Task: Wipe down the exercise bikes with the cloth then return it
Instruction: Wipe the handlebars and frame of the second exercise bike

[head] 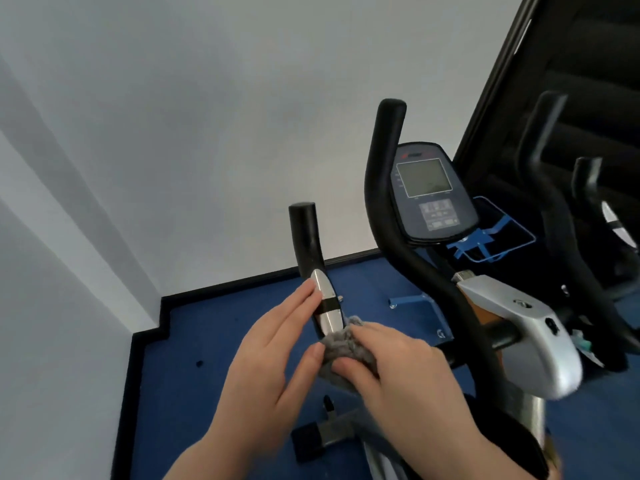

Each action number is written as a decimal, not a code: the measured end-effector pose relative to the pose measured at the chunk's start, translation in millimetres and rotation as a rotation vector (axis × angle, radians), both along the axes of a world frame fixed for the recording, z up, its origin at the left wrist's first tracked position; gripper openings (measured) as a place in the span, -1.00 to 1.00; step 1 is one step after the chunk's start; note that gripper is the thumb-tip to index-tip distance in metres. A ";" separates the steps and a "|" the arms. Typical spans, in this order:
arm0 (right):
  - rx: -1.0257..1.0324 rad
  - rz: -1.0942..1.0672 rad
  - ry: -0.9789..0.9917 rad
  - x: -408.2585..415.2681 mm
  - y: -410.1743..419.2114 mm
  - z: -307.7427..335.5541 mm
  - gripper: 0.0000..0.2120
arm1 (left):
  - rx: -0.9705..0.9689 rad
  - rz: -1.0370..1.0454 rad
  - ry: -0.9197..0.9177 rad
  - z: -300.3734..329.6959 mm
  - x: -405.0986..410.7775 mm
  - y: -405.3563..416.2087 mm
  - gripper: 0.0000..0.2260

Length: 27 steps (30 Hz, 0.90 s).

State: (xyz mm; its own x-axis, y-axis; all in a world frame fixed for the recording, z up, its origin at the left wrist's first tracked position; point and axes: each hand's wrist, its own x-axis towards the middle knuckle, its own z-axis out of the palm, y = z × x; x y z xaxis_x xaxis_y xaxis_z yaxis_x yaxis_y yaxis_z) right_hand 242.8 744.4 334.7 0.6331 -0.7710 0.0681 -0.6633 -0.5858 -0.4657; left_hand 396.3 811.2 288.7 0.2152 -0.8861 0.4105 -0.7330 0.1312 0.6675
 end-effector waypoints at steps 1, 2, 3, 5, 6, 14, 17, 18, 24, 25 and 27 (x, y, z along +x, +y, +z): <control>0.014 -0.043 -0.028 7.8 -1.7 0.9 -0.76 | -0.015 0.000 0.012 1.0 3.5 -3.4 -0.55; 0.037 -0.089 -0.058 16.2 -5.0 2.2 -0.76 | -0.036 0.003 0.032 2.4 6.5 -7.1 -0.57; 0.059 -0.129 -0.090 24.6 -9.3 4.4 -0.76 | -0.062 0.007 0.055 3.9 9.1 -11.3 -0.59; 0.087 -0.184 -0.176 38.3 -17.8 8.6 -0.79 | -0.103 0.009 0.088 7.8 13.3 -18.8 -0.61; 0.093 -0.192 -0.208 41.7 -20.5 10.2 -0.81 | -0.114 0.006 0.098 9.6 15.2 -21.8 -0.62; 0.047 -0.240 -0.272 61.7 -34.5 12.4 -0.83 | -0.228 0.012 0.157 26.5 41.1 -43.7 -0.67; 0.116 -0.244 -0.538 86.5 -50.9 23.1 -0.88 | -0.274 0.002 0.183 44.6 47.4 -62.0 -0.65; 0.139 -0.227 -0.616 89.8 -53.2 24.4 -0.90 | -0.260 -0.020 0.208 49.5 49.1 -67.3 -0.65; -0.034 -0.017 -0.652 87.4 -68.8 36.0 -0.69 | -0.224 -0.082 0.465 55.9 50.7 -75.1 -0.71; -0.114 0.018 -0.556 87.8 -74.4 42.3 -0.68 | -0.235 -0.075 0.484 54.8 49.3 -73.6 -0.72; -0.226 0.120 -0.345 87.3 -83.8 57.4 -0.69 | -0.247 -0.060 0.524 51.3 46.1 -71.4 -0.73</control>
State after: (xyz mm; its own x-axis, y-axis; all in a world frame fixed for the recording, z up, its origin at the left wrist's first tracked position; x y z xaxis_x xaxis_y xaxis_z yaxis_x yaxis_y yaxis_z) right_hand 330.1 660.5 392.1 0.6281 -0.6347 0.4501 -0.4123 -0.7620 -0.4993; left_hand 442.4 739.7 340.0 0.3980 -0.7942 0.4592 -0.2998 0.3604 0.8833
